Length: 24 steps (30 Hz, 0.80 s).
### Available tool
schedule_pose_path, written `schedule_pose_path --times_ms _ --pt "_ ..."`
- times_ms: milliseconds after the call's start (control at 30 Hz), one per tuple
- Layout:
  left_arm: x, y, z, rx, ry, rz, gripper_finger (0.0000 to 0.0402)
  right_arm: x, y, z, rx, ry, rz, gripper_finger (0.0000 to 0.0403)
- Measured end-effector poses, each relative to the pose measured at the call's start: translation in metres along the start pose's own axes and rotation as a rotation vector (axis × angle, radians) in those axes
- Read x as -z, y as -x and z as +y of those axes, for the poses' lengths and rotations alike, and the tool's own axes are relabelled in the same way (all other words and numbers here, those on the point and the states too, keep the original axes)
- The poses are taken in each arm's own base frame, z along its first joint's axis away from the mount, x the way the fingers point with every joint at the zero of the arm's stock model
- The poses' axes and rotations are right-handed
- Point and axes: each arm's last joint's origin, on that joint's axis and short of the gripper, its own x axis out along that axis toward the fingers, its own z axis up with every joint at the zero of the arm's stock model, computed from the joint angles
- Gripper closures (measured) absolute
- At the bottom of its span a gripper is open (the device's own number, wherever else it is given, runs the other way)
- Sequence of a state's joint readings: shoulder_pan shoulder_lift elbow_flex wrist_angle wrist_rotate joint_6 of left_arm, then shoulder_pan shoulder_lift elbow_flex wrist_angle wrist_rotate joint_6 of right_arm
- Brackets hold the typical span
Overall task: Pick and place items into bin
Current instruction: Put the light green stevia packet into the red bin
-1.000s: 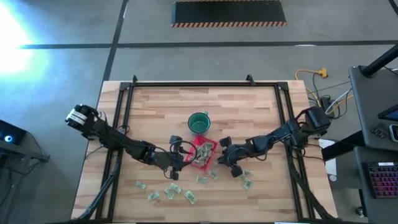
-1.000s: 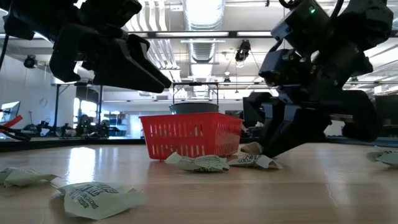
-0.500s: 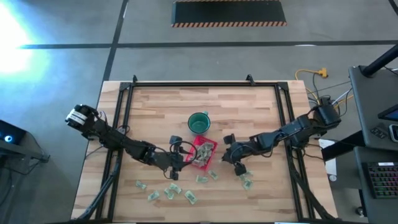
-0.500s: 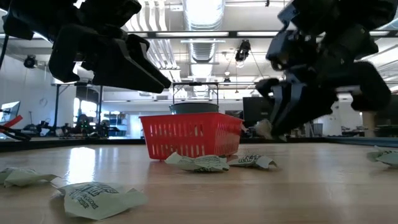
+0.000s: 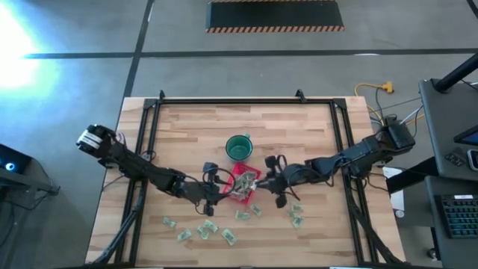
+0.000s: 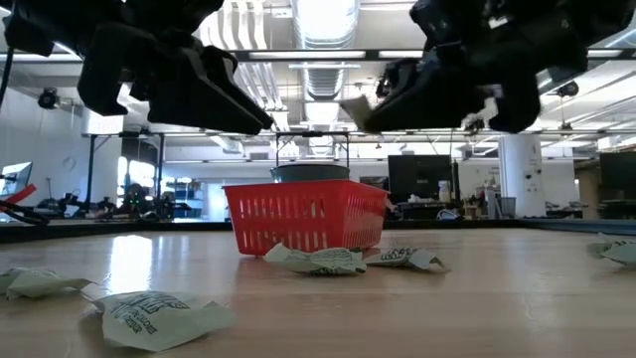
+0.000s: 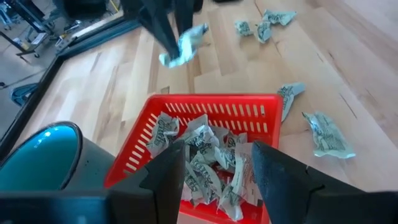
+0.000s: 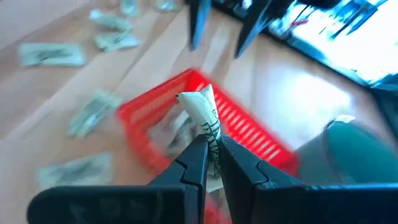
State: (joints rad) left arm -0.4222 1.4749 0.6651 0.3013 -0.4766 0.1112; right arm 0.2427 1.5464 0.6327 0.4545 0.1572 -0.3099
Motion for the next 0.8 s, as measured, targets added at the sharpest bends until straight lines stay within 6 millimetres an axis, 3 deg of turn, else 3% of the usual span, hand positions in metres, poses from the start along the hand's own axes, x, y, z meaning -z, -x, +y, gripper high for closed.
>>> schedule_pose_path --times_ms 433,800 --pt "-0.001 0.003 -0.002 0.011 -0.004 -0.006 0.0233 0.025 -0.027 -0.023 0.098 -0.053 0.019 0.0364" --pt "0.001 0.004 -0.004 0.017 0.010 0.021 0.0233 0.023 -0.025 -0.024 0.098 -0.074 0.012 0.0273"
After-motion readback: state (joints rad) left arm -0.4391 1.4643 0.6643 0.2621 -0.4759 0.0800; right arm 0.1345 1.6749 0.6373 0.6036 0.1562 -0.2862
